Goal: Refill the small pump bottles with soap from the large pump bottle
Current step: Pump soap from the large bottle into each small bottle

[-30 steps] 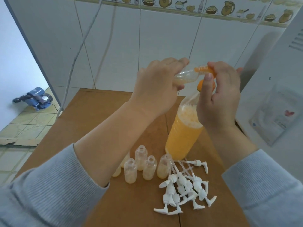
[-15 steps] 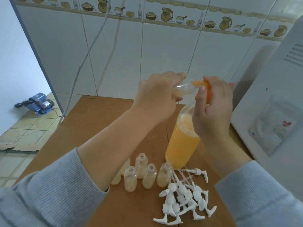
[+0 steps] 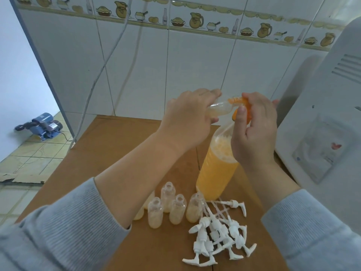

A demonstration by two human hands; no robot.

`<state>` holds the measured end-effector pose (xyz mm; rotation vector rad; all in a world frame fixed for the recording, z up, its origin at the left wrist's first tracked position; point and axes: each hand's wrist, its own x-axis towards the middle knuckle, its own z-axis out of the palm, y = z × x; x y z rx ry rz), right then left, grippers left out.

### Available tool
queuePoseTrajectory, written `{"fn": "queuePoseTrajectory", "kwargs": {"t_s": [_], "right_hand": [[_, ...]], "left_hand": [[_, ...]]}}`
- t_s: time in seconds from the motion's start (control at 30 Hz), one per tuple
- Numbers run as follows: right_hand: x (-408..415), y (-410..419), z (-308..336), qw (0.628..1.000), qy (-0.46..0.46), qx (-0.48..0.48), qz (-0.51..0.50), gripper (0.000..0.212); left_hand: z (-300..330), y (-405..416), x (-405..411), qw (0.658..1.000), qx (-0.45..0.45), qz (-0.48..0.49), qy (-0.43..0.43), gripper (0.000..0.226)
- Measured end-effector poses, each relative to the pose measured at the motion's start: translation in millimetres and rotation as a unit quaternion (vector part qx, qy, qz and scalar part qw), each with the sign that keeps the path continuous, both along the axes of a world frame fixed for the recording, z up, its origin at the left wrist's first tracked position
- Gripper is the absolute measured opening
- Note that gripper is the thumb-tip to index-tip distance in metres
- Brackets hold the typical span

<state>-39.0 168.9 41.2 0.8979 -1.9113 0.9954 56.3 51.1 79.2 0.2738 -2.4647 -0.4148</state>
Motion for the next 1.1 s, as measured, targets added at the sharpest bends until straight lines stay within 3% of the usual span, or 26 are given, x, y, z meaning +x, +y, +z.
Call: {"fn": "queuePoseTrajectory", "kwargs": {"t_s": [0.2,0.4,0.67,0.87,1.1], "right_hand": [[1,4,17,0.998,-0.007,0.054,0.020,0.050],[4,-1,8,0.999,-0.015,-0.029,0.019,0.040],[3,3,14,0.997,-0.056,-0.007,0.059,0.045],[0,2,9,0.997,-0.025,-0.058,0.046,0.041],[-3,1,6,0.997,-0.042,-0.037,0.060,0.042]], "left_hand": [[6,-2,6,1.000,-0.004,0.005,0.001,0.052],[6,3,4,1.000,-0.010,0.009,0.016,0.052],[5,3,5,1.000,-0.005,0.016,0.002,0.053],[3,9,5,0.999,-0.006,0.018,0.038,0.052],[0,3,4,1.000,-0.008,0.013,0.007,0.052]]}}
